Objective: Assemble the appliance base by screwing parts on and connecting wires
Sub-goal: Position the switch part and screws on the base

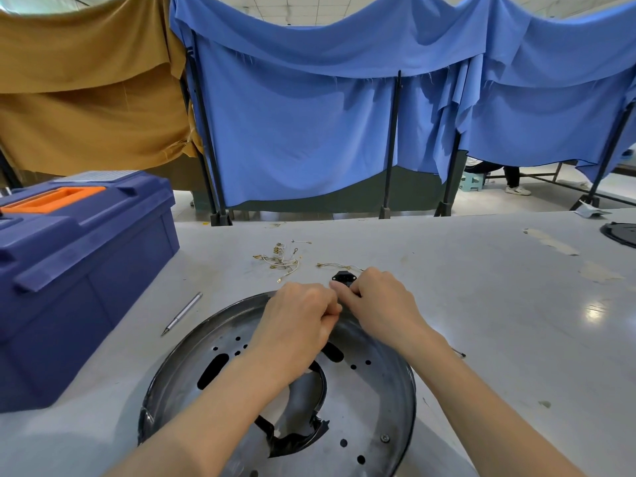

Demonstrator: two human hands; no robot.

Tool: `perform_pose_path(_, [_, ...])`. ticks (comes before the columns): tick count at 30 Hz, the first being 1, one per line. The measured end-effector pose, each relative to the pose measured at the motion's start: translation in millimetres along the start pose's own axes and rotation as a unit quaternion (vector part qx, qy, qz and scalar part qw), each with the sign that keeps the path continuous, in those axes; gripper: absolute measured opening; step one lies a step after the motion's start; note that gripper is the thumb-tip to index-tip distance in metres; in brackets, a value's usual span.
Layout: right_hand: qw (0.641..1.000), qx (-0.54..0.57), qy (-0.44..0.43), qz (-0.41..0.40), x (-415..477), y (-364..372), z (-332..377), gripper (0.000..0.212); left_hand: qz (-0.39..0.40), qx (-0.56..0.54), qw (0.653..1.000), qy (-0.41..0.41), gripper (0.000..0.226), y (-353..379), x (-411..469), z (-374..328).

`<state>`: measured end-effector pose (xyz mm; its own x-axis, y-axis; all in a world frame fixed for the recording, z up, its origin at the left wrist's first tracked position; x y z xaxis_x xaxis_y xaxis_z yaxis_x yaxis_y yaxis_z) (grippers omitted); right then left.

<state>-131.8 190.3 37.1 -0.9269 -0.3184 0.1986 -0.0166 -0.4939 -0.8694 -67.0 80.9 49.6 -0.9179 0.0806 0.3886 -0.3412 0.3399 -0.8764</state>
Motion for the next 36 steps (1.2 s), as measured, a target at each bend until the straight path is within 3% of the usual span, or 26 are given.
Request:
perform_pose_path(4, [1.000, 0.004, 0.003, 0.009, 0, 0, -1, 0.055, 0.039, 0.082, 0.995, 0.035, 0.019, 7, -1, -16])
perform_pose_path(7, [1.000, 0.013, -0.003, 0.003, -1, 0, -1, 0.055, -0.003, 0.055, 0.998, -0.005, 0.012, 0, 0, -9])
perform_pose_path(10, [1.000, 0.014, -0.005, -0.004, 0, 1, -1, 0.057, -0.015, 0.021, 0.999, -0.028, 0.019, -1, 0, 2])
perform_pose_path(24, [1.000, 0.011, -0.003, -0.005, 1, 1, -1, 0.057, -0.028, 0.036, 0.999, -0.016, 0.023, 0, 3, 0])
perform_pose_path(32, [1.000, 0.022, 0.000, -0.009, 2, 3, -3, 0.056, -0.054, -0.086, 0.995, -0.015, 0.020, -1, 4, 15])
perform_pose_path(36, [1.000, 0.021, 0.002, -0.006, 3, 2, -3, 0.055, -0.045, -0.147, 0.988, -0.015, 0.008, 0, 4, 15])
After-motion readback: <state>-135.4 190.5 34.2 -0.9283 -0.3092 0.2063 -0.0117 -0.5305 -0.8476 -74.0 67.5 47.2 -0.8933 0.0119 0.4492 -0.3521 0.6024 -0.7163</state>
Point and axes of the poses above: each hand's wrist, its own x-axis towards the middle knuckle, its own y-axis out of the palm, z = x × y, the point moved 5 cm from there along x, towards the middle knuckle, and after that the axes turned 2 degrees about z, right-handed, at the moved point
